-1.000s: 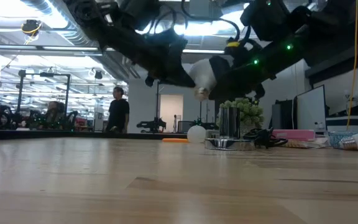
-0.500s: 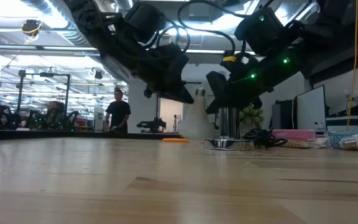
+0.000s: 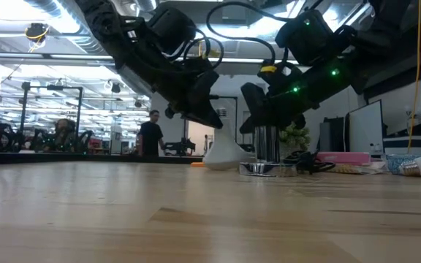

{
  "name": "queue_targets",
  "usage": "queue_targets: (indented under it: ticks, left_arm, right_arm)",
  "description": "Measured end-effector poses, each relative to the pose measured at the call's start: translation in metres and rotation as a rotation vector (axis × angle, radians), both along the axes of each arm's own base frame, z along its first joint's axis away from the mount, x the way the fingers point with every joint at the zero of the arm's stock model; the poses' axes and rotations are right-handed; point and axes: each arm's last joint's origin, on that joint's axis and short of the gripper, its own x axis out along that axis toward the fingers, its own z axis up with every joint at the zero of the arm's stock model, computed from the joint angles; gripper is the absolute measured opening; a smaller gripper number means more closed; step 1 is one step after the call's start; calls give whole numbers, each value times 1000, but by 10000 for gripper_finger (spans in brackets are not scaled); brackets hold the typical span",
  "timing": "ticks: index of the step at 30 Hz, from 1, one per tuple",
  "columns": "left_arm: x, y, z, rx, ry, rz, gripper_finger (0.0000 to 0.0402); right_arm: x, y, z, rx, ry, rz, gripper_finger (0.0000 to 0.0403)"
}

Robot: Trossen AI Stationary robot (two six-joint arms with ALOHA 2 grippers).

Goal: Screw lightbulb
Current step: Return to Home Position

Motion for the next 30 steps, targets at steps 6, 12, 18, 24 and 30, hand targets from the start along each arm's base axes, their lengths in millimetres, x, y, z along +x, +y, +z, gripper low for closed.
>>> queue_targets:
  ticks: [6, 12, 18, 24, 30]
  left_arm:
    - [-1, -1, 6, -3, -19, 1, 0]
    - [-14, -12, 53, 1, -160, -19, 0]
    - [-67, -26, 128, 57, -290, -71, 0]
    - [-146, -40, 177, 71, -351, -119, 0]
    - [-204, -44, 203, 77, -492, -125, 0]
  right_arm:
    - [-1, 1, 5, -21, -7, 17, 5]
    - [-12, 2, 59, -49, -152, 104, 5]
    - [-59, 4, 142, -118, -356, 189, 5]
    - [-127, 5, 189, -118, -465, 221, 5]
    - [-170, 5, 203, -124, -507, 218, 5]
